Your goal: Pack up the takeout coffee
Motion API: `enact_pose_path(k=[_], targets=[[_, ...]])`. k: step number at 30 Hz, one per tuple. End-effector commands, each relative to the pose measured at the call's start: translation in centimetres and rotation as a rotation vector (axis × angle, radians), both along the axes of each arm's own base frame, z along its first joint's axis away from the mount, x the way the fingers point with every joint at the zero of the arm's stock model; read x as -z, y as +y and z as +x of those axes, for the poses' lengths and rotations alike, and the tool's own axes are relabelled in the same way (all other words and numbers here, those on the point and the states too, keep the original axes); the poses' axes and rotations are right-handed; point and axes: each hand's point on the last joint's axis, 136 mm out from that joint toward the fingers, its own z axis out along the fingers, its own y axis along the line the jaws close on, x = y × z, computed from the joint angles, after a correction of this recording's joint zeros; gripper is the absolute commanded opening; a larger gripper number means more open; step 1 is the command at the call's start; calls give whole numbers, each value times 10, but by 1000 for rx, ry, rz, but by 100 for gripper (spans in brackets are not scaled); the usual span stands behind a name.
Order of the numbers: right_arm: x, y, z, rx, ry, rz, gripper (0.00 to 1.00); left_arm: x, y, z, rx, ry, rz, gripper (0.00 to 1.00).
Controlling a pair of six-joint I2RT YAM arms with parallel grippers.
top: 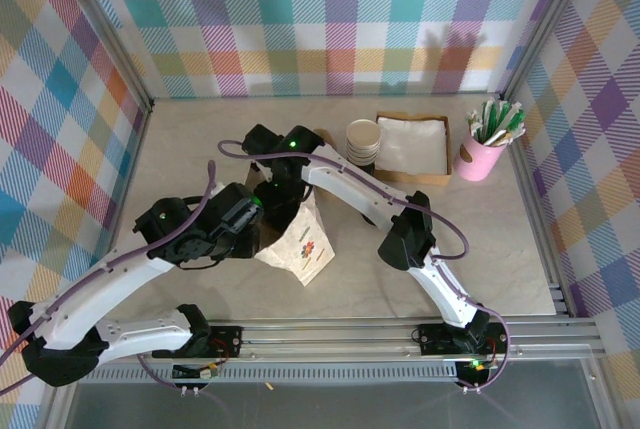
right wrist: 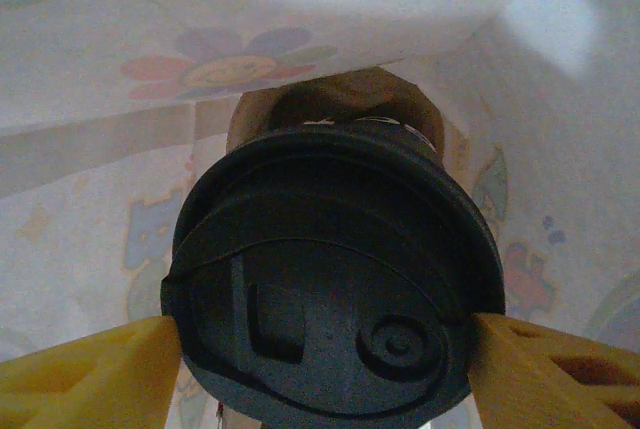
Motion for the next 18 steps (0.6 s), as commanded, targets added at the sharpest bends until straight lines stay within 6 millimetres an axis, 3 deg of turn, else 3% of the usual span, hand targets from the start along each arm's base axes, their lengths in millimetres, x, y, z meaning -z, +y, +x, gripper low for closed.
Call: enact_pose_path(k=[1, 10, 18], targets=[[-24, 3, 0, 2, -30, 61, 75, -11, 20, -11, -17, -2, 13, 40], [-34, 8, -3, -13, -45, 89, 75, -30, 25, -11, -46, -65, -49, 43], [-40, 10, -4, -14, -57, 101, 76, -39, 45, -10, -118, -103, -12, 44]])
